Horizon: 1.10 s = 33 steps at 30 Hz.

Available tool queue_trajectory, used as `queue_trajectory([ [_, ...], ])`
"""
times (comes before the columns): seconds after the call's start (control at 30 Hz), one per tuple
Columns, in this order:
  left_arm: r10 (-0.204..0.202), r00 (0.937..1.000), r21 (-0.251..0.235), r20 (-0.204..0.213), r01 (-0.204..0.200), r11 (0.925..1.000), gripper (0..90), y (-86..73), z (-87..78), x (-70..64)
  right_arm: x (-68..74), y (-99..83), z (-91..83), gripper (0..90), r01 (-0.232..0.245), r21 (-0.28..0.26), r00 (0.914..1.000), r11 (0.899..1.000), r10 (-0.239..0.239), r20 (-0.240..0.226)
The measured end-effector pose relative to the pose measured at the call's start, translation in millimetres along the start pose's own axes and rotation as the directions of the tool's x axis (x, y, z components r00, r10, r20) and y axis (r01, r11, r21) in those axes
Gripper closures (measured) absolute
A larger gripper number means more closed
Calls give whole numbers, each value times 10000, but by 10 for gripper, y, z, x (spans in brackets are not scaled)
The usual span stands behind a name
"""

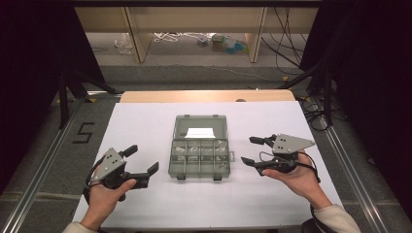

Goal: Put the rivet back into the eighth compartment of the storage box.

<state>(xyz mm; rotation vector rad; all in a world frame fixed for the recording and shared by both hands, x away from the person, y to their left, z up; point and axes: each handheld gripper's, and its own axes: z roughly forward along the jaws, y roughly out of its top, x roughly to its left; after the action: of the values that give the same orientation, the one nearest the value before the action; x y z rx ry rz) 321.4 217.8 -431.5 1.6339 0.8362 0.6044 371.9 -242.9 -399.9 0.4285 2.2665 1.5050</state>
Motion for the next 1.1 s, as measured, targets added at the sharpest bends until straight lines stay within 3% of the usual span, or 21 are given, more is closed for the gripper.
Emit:
queue_trajectory([
  [0.17, 21, 10000, -70, 40, -20, 10000, 45, -1, 5, 0, 55, -88, -73, 298, -329, -227, 9992, 9992, 334, 214],
  [0.47, 17, 10000, 6, -35, -17, 10000, 45, 1, -3, -2, 140, -187, -144, 279, -824, -587, 9964, 9949, 835, 163],
  [0.63, 31, 10000, 0, -36, -31, 10000, 45, 3, -6, -5, 181, -219, -152, 279, -818, -740, 9956, 9939, 849, 404],
  [1.1, 49, 10000, -6, -32, -49, 10000, 45, -1, -7, -10, 185, -293, -222, 265, -1087, -1143, 9920, 9875, 1152, 518],
])
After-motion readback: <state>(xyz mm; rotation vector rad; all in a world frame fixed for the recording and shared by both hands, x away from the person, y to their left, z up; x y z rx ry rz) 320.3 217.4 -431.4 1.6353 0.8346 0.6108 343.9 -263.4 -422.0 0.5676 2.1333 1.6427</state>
